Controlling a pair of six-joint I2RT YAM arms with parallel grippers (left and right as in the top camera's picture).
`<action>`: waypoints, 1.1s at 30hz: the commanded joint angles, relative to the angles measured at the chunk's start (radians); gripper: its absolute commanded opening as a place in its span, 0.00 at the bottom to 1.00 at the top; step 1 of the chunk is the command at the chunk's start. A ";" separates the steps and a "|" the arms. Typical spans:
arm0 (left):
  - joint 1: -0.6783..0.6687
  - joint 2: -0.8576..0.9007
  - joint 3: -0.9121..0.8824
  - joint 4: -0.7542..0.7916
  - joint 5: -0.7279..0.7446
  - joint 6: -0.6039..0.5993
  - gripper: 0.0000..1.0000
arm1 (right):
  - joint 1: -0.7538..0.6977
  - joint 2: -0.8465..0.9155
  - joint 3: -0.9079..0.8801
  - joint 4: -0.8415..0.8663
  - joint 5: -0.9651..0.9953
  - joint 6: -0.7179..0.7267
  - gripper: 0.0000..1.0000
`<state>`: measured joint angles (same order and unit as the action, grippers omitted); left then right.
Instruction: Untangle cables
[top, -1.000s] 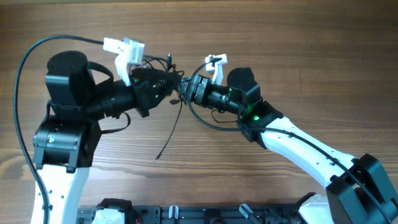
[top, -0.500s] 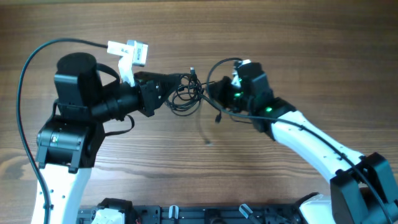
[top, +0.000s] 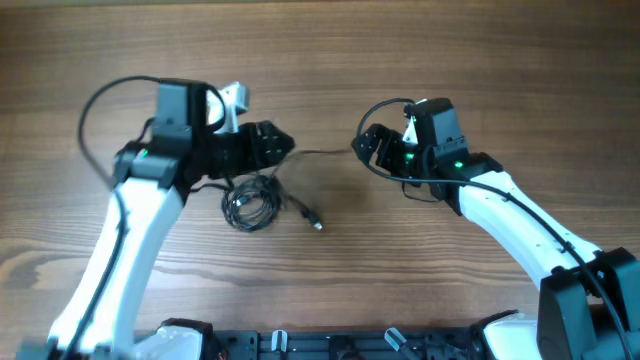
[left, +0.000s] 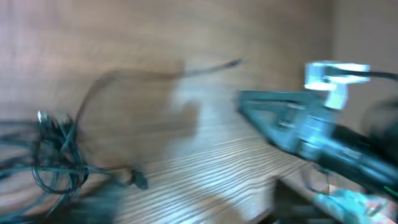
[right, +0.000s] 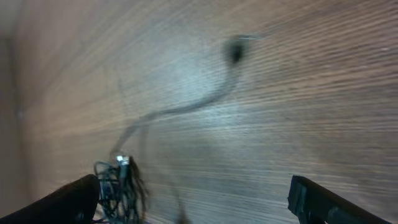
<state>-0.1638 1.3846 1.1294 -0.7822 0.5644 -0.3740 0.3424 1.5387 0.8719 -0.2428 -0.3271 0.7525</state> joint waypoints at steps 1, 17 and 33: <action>-0.003 0.123 -0.017 -0.001 -0.016 -0.055 1.00 | -0.003 -0.024 0.003 -0.018 0.016 -0.071 1.00; -0.003 0.299 -0.021 -0.222 -0.375 -0.137 0.63 | -0.003 -0.024 0.003 -0.069 0.039 -0.076 1.00; -0.003 0.299 -0.285 -0.074 -0.398 -0.286 0.31 | -0.003 -0.024 0.003 -0.096 0.039 -0.076 1.00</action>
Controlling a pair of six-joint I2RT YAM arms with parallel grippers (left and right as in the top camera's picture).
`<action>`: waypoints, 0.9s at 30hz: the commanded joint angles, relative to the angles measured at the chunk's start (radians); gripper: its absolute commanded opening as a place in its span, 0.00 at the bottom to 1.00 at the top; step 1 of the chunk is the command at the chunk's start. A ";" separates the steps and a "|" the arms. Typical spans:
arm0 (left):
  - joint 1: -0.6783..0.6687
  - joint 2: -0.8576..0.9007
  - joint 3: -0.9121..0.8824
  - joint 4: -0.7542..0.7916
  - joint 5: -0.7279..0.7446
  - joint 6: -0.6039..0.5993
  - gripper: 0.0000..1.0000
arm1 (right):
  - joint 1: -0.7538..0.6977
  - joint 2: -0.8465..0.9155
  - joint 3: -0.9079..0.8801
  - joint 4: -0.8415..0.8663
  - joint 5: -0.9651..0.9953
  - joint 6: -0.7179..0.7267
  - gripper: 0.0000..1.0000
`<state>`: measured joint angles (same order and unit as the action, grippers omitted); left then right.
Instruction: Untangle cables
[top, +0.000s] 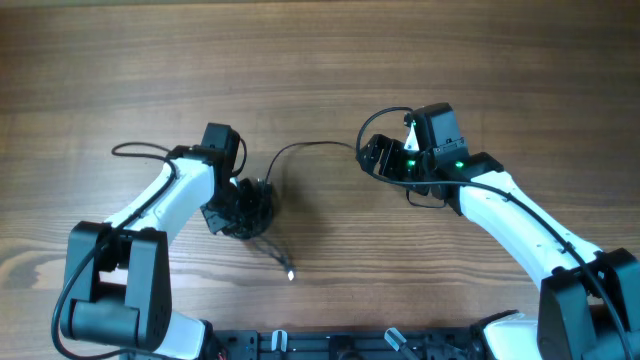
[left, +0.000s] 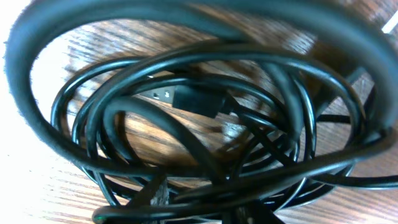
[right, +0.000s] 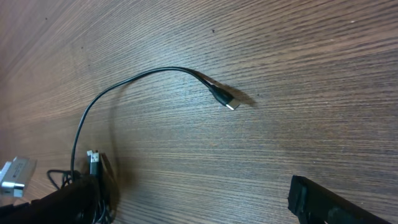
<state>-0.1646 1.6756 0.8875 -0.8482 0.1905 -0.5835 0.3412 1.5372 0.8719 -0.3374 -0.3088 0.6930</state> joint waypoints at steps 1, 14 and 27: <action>-0.002 0.008 -0.049 -0.007 -0.024 -0.087 0.31 | -0.002 -0.023 0.003 -0.001 0.021 -0.017 1.00; -0.001 -0.002 0.245 -0.291 -0.084 0.148 0.41 | -0.002 -0.023 0.003 -0.019 0.020 -0.038 1.00; -0.002 0.013 0.505 -0.359 -0.083 -0.156 0.70 | -0.002 -0.023 0.003 -0.053 0.020 -0.039 1.00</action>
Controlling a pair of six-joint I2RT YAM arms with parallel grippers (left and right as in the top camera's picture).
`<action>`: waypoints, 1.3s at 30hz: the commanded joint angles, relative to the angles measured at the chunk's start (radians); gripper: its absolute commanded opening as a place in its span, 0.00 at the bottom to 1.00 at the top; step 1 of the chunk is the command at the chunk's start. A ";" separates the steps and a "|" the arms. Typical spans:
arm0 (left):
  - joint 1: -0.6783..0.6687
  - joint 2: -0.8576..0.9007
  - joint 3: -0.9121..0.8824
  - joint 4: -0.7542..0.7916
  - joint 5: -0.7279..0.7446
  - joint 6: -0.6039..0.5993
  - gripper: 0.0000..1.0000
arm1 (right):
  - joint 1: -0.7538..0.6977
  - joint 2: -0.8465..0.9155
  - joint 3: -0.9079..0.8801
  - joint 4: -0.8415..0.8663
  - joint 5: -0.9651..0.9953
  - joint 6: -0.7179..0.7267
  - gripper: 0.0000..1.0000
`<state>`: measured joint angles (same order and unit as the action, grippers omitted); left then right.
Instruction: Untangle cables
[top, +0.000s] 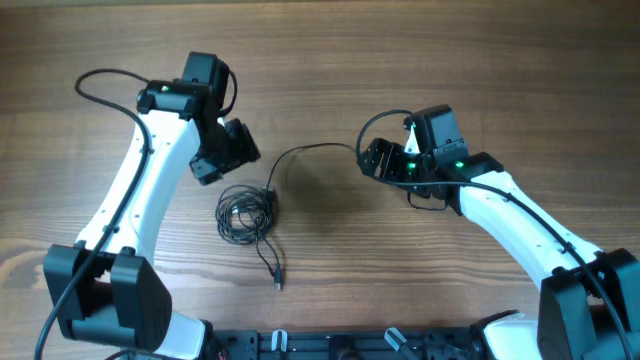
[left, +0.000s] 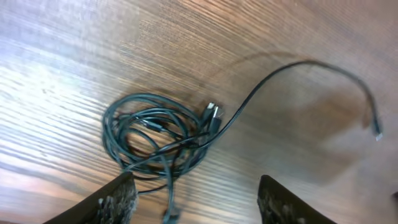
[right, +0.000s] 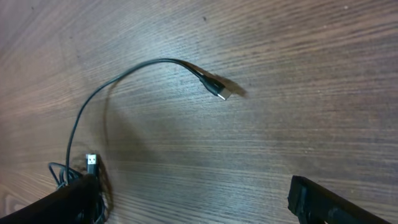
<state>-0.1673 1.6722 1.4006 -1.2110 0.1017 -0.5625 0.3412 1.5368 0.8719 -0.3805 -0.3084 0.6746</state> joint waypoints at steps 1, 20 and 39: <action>0.001 0.017 -0.019 0.006 0.006 -0.224 0.89 | -0.002 -0.022 0.003 -0.015 0.020 -0.020 1.00; -0.144 0.017 -0.416 0.380 0.029 -0.890 1.00 | -0.002 -0.022 0.003 -0.069 0.020 -0.100 1.00; -0.117 0.017 -0.468 0.370 -0.203 -0.934 0.32 | -0.002 -0.022 0.003 -0.092 0.021 -0.129 1.00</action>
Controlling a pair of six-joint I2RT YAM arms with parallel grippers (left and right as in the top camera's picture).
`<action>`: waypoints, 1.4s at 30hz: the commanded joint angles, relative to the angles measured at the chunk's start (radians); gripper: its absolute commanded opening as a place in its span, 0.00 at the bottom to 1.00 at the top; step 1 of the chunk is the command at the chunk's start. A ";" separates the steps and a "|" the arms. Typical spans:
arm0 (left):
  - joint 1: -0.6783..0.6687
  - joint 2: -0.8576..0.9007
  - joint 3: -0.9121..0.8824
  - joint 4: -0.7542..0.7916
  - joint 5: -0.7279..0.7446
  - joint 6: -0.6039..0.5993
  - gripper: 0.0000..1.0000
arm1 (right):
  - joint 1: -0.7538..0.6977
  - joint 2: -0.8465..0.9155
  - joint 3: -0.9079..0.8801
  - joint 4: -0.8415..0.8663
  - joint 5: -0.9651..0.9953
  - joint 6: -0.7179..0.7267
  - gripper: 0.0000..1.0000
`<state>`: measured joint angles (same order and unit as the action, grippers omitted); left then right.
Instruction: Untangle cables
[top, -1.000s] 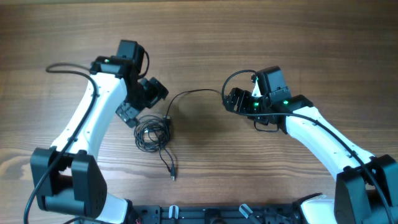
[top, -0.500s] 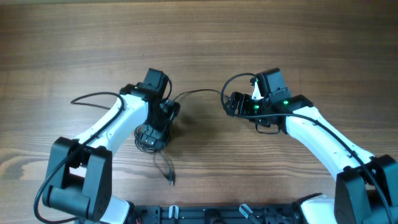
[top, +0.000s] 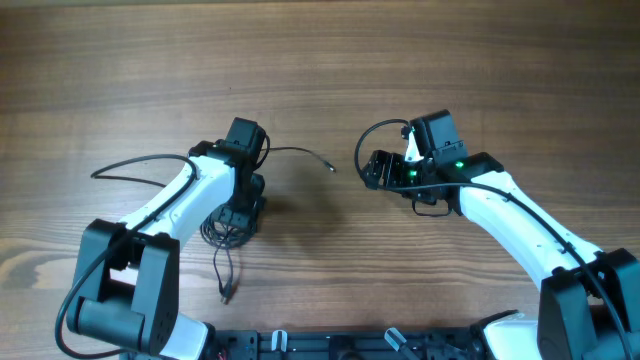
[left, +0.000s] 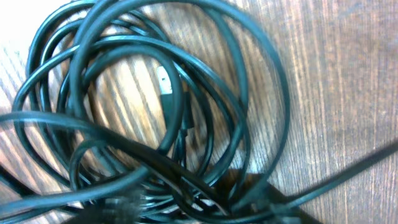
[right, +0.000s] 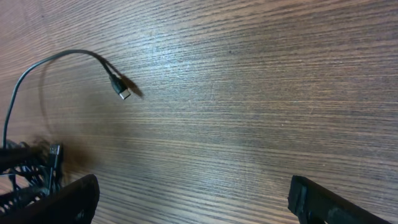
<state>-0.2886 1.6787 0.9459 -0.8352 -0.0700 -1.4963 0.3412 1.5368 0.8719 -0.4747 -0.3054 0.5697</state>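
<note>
A tangled bundle of black cable (top: 222, 228) lies on the wooden table (top: 320, 60). One strand arcs up and right from it to a free plug (top: 331, 168), which the right wrist view shows as the plug (right: 122, 93). Another end (top: 225, 293) trails toward the front edge. My left gripper (top: 245, 207) is down on the bundle's right side. Its wrist view is filled by the coils (left: 161, 106), with the gripper (left: 199, 211) blurred among them, fingers apart. My right gripper (top: 372, 170) hovers open right of the plug, nothing between its fingers (right: 65, 199).
The left arm's own grey lead (top: 130, 165) loops out over the table to the left. A dark rail (top: 320, 345) runs along the front edge.
My left gripper was raised up and left of the bundle; now it is down on it. The bundle and its trailing end lie farther left, and the free plug has drawn away from my right gripper.
At first my left arm was over the bundle, with a strand reaching toward my right gripper. Then the left gripper was down in the coils. Then it was raised, open, with the bundle left on the table. Now it is in the coils again; my right gripper stayed open.
</note>
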 joint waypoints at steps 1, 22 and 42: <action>0.004 0.010 -0.013 -0.001 -0.021 0.000 0.27 | -0.002 -0.022 0.003 0.003 0.018 -0.023 1.00; 0.005 0.010 -0.013 0.544 0.452 0.172 1.00 | -0.002 -0.022 0.003 0.014 -0.032 -0.021 1.00; 0.005 0.010 -0.029 0.200 -0.013 0.808 0.98 | -0.002 -0.022 0.003 0.068 -0.032 -0.017 1.00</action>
<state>-0.2878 1.6794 0.9314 -0.6575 -0.0494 -0.7563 0.3412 1.5364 0.8719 -0.4107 -0.3210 0.5697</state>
